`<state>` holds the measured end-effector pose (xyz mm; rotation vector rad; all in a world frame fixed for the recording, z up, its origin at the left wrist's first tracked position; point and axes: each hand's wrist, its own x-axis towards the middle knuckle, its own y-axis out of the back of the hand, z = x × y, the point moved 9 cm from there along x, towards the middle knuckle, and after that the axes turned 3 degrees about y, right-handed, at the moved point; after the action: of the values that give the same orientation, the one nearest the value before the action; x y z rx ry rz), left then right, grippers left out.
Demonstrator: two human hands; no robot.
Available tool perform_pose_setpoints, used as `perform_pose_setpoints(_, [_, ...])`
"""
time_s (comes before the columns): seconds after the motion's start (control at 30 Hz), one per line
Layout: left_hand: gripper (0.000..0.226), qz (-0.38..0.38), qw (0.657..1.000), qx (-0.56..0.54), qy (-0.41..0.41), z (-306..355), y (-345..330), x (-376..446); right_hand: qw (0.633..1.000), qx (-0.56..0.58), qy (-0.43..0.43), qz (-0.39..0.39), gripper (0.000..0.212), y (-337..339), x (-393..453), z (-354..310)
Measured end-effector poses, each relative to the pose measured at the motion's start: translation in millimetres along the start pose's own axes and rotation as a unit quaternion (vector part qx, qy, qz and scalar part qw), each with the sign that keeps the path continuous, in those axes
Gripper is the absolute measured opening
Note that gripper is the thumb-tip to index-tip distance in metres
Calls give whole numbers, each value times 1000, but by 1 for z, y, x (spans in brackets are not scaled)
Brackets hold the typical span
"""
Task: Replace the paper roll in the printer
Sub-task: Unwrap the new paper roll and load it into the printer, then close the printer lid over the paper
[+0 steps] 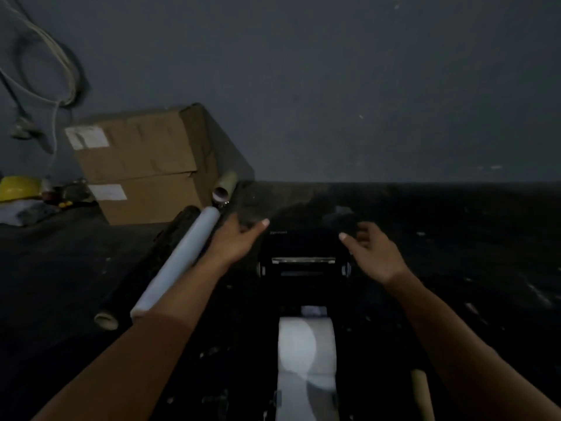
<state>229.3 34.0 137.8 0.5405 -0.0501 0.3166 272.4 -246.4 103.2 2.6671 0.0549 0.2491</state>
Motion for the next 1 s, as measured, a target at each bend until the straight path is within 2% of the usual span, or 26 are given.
perform_pose_setpoints(0.13, [64, -7, 998, 10, 63, -27, -20, 9, 997, 46, -64, -26, 75, -30, 19, 27])
perform_pose_setpoints(0.23, [63, -22, 995, -26, 96, -44, -32, 4, 982, 133, -122, -60, 81, -48, 18, 40])
perform_pose_setpoints(0.33, [61, -65, 980, -104, 154, -52, -40, -9, 980, 154, -112, -65, 80, -46, 9, 39])
perform_pose_setpoints(0.53, [96, -167, 943, -163, 236, -66, -38, -58, 973, 183, -113, -84, 83, -35, -44, 41])
perform_pose_setpoints(0.63, [112, -217, 942, -138, 214, -66, -38, -91, 975, 182, -104, -78, 88, -30, -88, 45])
perform_pose_setpoints(0.7, [115, -231, 946, -119, 193, -72, -38, -113, 975, 180, -94, -89, 84, -31, -121, 48])
perform_pose_setpoints(0.73, [114, -245, 947, -109, 178, -75, -41, -125, 977, 167, -92, -95, 89, -33, -137, 51])
perform_pose_setpoints(0.83, [112, -307, 942, -75, 116, -81, -56, -161, 986, 59, -96, -123, 114, -41, -174, 65])
perform_pose_setpoints(1.0, [127, -310, 947, -25, 77, -98, -71, -200, 980, -91, -94, -153, 120, -48, -211, 78])
